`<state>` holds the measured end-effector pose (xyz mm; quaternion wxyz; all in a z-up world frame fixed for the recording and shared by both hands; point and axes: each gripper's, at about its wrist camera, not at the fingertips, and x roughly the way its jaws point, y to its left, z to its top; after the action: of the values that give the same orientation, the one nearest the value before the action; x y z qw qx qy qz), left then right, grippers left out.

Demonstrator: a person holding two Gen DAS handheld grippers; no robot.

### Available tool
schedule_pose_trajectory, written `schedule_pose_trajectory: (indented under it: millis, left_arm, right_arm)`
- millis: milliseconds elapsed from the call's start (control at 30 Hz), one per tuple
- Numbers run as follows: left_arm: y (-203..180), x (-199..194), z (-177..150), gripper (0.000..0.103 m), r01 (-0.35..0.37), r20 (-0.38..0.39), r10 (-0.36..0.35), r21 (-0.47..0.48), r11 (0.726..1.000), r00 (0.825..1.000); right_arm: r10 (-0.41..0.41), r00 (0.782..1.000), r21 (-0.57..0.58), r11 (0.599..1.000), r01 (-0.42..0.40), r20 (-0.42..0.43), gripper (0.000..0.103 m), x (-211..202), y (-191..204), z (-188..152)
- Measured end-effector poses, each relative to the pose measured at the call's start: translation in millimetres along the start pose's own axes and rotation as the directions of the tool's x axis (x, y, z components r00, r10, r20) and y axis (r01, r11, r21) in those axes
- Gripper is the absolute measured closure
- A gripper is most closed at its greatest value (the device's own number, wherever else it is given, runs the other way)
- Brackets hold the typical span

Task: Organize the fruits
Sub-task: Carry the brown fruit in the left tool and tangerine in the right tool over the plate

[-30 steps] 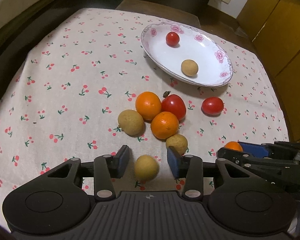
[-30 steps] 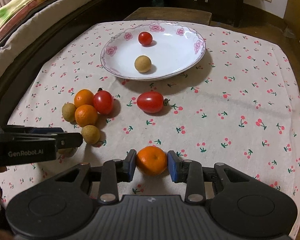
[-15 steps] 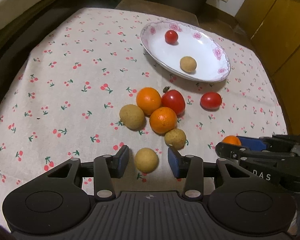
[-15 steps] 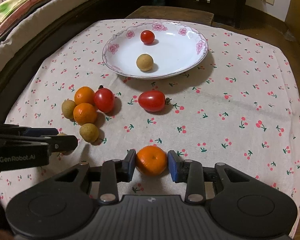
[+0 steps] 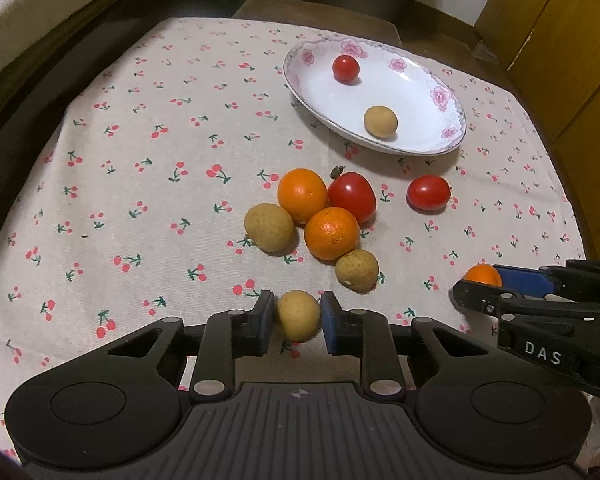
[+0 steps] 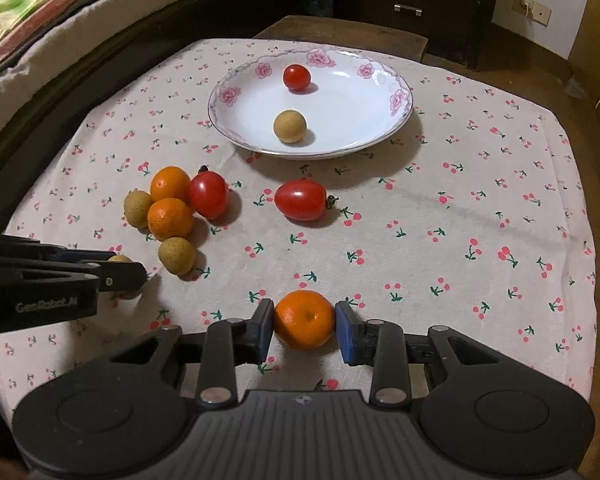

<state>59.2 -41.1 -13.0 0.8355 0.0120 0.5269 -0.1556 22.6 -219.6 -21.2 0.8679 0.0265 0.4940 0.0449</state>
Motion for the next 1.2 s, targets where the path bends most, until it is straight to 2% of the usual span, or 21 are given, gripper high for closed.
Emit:
schedule_pose_trajectory:
  millis: [533, 767, 1200]
  left_arm:
    - [-11, -19, 23, 0.070, 0.069, 0.059, -0.068, -0.001, 0.998, 0.996]
    - [-20, -18, 44, 0.070, 0.075, 0.078, -0.076, 0.018, 0.997, 0.994]
    - [-32, 5, 96, 0.070, 0.069, 0.097, -0.071, 0.031, 0.997, 0.993]
  right_arm:
    - [0.038, 0.997, 0.037, 0.998, -0.040, 0.061, 0.069, -20, -5, 16]
    - [0.043, 0.994, 0.059, 0.997, -0.049, 0.099, 0.069, -22, -9, 37]
    - [0.034, 0.991, 0.067, 0.997, -0.042, 0.126, 0.069, 2, -23, 93]
